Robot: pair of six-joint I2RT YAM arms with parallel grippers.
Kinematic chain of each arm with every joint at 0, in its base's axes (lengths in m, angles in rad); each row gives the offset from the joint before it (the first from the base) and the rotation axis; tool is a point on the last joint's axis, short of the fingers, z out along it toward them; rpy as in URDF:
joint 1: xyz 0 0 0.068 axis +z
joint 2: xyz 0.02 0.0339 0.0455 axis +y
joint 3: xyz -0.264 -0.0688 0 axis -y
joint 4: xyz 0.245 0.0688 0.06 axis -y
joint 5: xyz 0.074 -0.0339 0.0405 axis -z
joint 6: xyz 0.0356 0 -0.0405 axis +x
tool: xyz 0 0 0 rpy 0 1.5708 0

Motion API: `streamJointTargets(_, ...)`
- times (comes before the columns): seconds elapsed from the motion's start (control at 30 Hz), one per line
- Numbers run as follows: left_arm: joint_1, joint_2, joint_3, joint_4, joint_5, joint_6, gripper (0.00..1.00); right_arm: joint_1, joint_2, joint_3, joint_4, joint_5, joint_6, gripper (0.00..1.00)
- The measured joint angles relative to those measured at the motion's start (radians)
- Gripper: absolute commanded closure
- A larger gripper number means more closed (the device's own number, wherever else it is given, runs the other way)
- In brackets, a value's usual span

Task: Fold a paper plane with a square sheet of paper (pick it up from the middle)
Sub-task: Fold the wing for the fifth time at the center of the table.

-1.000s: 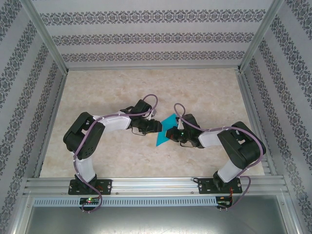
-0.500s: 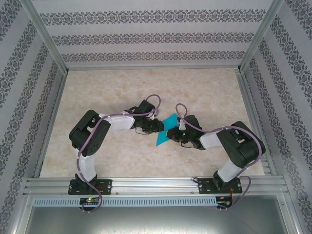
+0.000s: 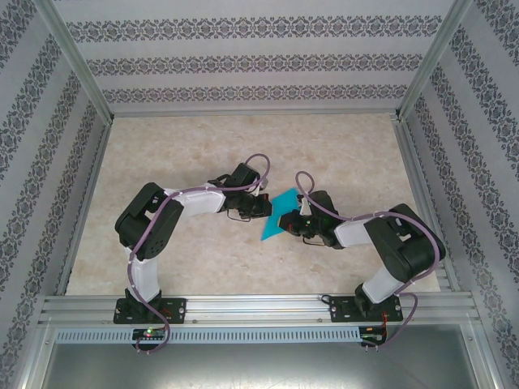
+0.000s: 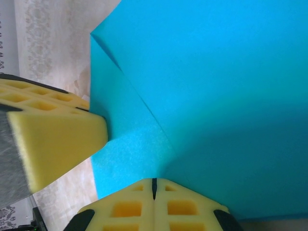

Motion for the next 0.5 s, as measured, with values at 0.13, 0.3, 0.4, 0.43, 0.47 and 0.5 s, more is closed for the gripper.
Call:
streamJointTargets(0.13,-0.002,0.0,0.0,-0.008,-0.016,0.013,0.93,0.001,-0.045,0.0,-0.035,0.006,-0.001,0.99)
streamJointTargets(0.3,-0.013,0.0,0.0,-0.01,-0.026,0.019,0.93,0.003,-0.05,0.0,-0.073,0.03,-0.002,1.0)
streamJointTargets(0.4,-0.013,0.0,0.0,-0.015,-0.034,0.027,0.93,0.003,-0.046,0.0,-0.106,0.052,-0.002,1.0)
streamJointTargets(0.43,-0.013,0.0,0.0,-0.017,-0.037,0.031,0.93,0.003,-0.045,0.0,-0.113,0.056,-0.002,1.0)
streamJointTargets(0.47,-0.013,0.0,0.0,-0.019,-0.038,0.032,0.93,0.003,-0.042,0.001,-0.119,0.057,-0.002,1.0)
streamJointTargets(0.5,-0.015,0.0,0.0,-0.022,-0.041,0.035,0.93,0.003,-0.04,0.005,-0.122,0.057,-0.002,1.0)
